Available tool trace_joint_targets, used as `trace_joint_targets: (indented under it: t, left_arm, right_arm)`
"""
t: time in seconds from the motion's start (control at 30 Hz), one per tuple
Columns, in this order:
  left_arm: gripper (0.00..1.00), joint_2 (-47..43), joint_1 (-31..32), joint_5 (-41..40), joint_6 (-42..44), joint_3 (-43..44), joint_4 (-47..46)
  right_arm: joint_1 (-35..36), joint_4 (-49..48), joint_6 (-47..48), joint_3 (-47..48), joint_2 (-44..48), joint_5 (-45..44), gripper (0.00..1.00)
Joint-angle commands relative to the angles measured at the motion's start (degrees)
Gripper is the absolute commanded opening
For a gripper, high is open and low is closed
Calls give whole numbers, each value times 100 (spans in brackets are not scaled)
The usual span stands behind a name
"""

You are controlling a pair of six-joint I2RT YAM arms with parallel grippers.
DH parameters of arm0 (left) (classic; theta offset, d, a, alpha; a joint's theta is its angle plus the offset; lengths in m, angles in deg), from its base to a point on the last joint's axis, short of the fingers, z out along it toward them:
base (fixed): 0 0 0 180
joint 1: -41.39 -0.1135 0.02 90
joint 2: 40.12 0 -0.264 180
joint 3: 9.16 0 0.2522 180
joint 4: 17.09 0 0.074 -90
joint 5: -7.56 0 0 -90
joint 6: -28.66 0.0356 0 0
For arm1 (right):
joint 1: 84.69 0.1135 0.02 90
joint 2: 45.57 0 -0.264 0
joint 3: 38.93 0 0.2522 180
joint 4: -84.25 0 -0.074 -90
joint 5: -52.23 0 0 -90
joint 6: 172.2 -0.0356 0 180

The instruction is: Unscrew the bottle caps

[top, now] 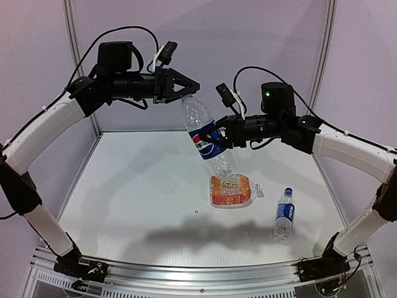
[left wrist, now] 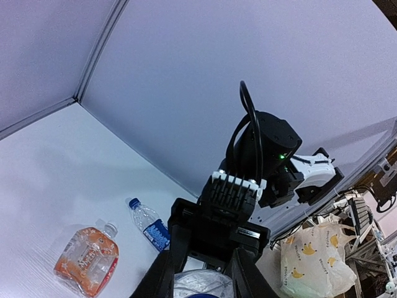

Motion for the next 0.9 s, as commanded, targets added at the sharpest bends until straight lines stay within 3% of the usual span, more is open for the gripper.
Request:
trace_joint_targets:
  t: [0.0, 0.13, 0.3, 0.37, 0.47, 0.77, 0.87]
  left_arm:
    - [19, 92, 107, -252, -145, 198, 221]
    - [18, 139, 159, -598, -341, 281, 370]
    - [18, 213, 283, -2130, -962, 340, 1020]
    - [20, 268, 317, -2939, -1543, 438, 1499]
    - [21, 420, 312, -3506, -2341, 644, 2307]
    - [20, 550, 466, -4079, -2613, 764, 2504]
    - [30, 420, 440, -4176, -2500, 747, 2476]
  right_arm:
    - [-41, 152, 159, -74, 161, -224, 37]
    - [-42, 357, 340, -21, 151, -687, 38]
    - [-29, 1115, 693, 466, -62, -2312, 39]
    - [-6, 1377, 870, 692, -194, -2903, 39]
    - [106, 1448, 1134, 822, -308, -3462, 39]
    - [352, 1603, 1409, 907, -466, -3636, 39]
    - [359, 1647, 1405, 845, -428, -3596, 39]
